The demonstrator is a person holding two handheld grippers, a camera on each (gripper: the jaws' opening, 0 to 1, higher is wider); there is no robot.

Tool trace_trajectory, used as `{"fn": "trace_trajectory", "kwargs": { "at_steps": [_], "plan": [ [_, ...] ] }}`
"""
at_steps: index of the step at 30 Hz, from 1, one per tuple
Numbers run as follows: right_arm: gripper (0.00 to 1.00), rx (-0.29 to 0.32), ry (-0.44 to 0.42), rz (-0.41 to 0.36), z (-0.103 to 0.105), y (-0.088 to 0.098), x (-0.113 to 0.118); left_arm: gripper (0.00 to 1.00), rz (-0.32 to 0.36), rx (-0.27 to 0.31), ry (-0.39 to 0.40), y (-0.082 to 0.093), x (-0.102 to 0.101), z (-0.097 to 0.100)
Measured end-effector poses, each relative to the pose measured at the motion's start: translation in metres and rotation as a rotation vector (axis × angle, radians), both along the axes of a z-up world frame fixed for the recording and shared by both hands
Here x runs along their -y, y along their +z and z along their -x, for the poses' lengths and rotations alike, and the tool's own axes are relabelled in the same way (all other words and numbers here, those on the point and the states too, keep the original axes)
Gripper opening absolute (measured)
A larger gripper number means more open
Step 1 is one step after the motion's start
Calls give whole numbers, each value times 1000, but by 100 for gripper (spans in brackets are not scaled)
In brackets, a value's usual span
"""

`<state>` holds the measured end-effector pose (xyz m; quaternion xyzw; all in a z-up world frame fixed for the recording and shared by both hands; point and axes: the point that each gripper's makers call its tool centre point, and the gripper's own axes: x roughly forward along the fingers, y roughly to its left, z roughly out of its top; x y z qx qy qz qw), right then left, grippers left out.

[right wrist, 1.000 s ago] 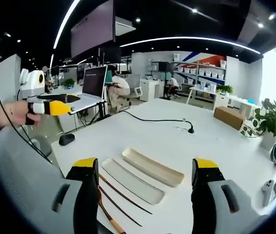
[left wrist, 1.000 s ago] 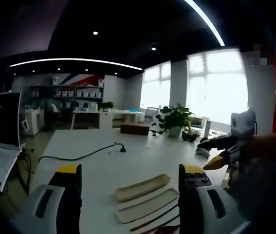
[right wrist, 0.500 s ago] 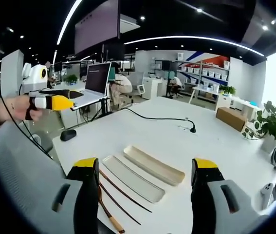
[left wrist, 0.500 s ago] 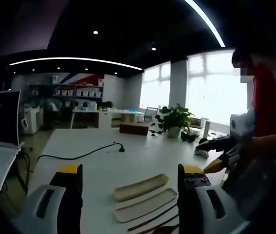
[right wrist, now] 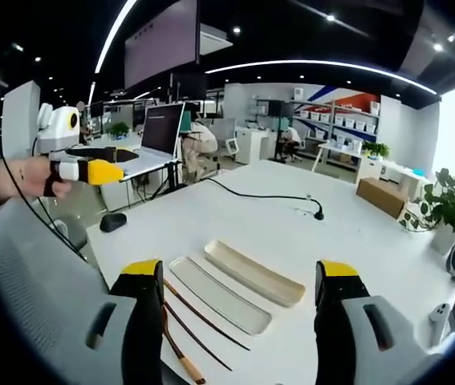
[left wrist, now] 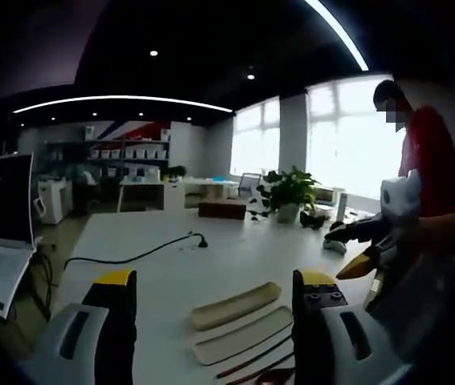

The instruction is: Arrange the utensils inside the cutlery case until each visible utensil rests in its matching compartment.

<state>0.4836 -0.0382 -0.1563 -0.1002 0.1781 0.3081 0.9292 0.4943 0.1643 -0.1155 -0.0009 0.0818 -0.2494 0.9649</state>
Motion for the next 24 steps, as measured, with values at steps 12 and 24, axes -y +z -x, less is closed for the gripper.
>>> {"fn": "trace_trajectory", "kwargs": {
  "at_steps": [12,24],
  "plan": [
    [76,13,-18,-6,-1,4,3,82,-7,-6,-12,-3,3,0],
    [63,-6,121,146,3,-16,-9,83,-34,-3,-31,-4,8,1]
  ]
}}
